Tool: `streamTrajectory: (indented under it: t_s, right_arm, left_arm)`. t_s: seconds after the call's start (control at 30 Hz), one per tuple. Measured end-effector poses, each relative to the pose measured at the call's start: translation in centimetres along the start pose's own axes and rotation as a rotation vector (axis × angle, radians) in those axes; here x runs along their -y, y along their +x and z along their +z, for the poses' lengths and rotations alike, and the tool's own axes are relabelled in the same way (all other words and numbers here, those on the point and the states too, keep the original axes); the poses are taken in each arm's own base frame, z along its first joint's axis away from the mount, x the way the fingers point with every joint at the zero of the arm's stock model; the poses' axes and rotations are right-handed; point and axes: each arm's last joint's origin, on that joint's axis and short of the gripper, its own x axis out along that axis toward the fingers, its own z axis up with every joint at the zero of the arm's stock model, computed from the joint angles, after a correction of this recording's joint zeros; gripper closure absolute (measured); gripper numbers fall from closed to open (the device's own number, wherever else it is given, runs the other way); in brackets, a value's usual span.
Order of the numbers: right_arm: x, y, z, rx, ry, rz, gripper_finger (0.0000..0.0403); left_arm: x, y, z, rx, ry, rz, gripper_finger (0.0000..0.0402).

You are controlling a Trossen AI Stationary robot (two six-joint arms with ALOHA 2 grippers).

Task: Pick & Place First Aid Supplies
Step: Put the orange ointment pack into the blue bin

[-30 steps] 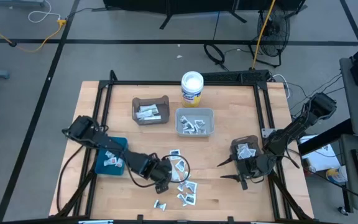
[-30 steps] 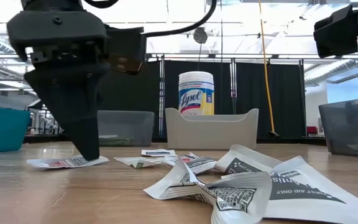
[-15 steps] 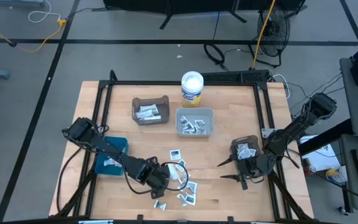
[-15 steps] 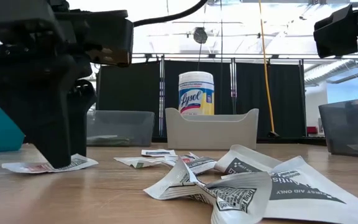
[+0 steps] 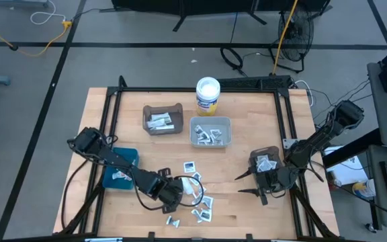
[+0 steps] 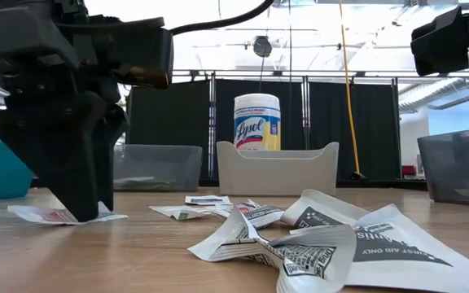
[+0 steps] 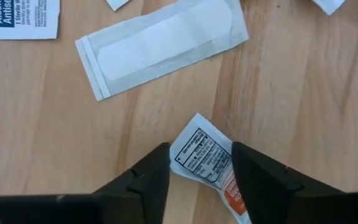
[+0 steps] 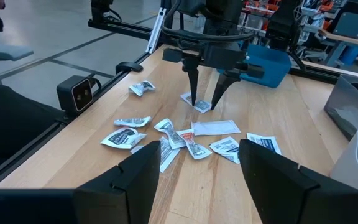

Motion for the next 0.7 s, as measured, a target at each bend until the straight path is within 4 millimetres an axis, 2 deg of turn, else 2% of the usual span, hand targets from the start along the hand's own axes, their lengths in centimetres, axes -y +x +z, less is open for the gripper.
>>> streamTrajectory:
  t_s: [0.7]
  right_arm:
    - [0.00,0.00,0.00,0.000,0.000,0.000,0.0190]
  left_arm:
    - [-0.19,-0.36,0.16,0.012,0.027,0.002,0.0371]
